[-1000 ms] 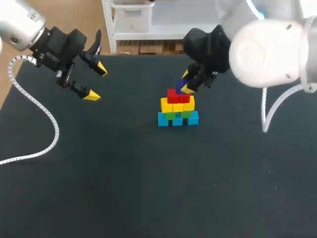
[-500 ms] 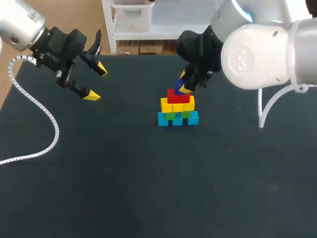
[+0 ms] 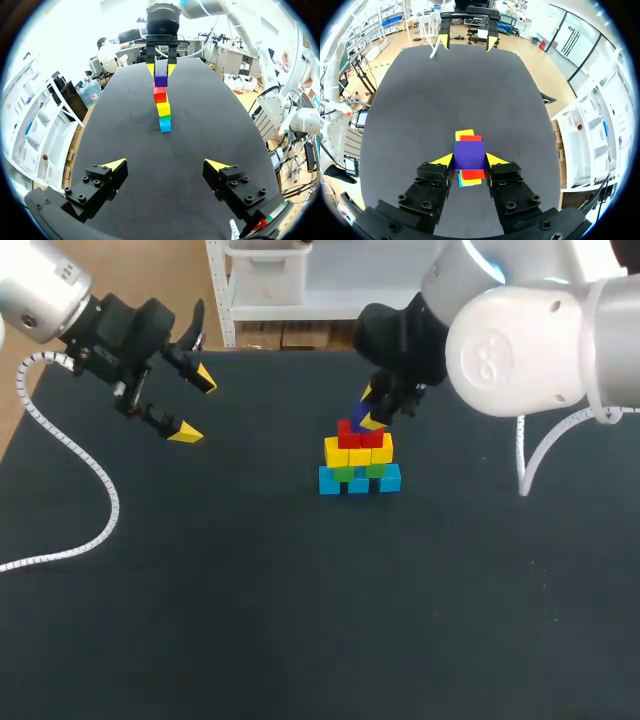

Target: Place the blue cubes, place green cubes on the blue cubes, place the yellow cubes on the green cubes, then place the red cubes on the yellow cubes, and place purple cube on the red cubes.

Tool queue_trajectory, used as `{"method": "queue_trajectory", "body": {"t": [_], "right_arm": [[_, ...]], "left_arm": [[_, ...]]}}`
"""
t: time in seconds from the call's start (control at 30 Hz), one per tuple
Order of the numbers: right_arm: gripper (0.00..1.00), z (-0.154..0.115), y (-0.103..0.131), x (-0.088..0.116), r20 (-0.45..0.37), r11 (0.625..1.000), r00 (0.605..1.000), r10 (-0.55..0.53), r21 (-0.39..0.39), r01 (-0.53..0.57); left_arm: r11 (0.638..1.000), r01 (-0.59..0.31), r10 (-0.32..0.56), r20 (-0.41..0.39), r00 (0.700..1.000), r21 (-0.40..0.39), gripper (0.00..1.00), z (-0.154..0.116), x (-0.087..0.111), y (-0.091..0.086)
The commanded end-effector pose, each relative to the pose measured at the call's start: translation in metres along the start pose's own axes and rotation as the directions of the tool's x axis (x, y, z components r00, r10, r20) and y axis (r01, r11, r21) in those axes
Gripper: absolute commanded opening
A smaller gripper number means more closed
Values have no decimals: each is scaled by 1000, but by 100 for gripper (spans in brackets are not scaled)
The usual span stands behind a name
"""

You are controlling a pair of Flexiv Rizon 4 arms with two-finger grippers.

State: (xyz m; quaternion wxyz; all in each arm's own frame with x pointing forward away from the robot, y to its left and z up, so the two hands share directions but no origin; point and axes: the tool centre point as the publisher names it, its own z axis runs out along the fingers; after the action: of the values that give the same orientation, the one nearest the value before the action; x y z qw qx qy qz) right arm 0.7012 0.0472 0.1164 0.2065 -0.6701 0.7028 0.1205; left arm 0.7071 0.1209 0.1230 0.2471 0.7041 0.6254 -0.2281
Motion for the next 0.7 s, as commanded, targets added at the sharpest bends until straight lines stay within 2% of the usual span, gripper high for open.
{"method": "queue_trajectory", "body": {"t": [0.03, 0.2, 0.33, 0.5, 0.7], "right_arm": [[0, 1, -1, 0, 1, 1000, 1000, 2, -3, -2], [0, 1, -2, 0, 1, 1000, 1000, 4, -3, -4], [16, 2, -2, 1, 1, 1000, 1000, 7, -4, -7], [28, 3, -2, 2, 1, 1000, 1000, 9, -10, -9], [35, 4, -2, 2, 7, 1000, 1000, 13, -14, -13]], "left_arm": [[1000, -2, 2, 0, 1000, 2, 100, 0, 1, 2], [1000, -2, 2, 0, 1000, 2, 100, 0, 1, 2], [1000, -2, 2, 0, 1000, 2, 100, 0, 1, 2], [1000, -2, 2, 0, 1000, 2, 100, 0, 1, 2], [1000, -2, 2, 0, 1000, 2, 100, 0, 1, 2]]}}
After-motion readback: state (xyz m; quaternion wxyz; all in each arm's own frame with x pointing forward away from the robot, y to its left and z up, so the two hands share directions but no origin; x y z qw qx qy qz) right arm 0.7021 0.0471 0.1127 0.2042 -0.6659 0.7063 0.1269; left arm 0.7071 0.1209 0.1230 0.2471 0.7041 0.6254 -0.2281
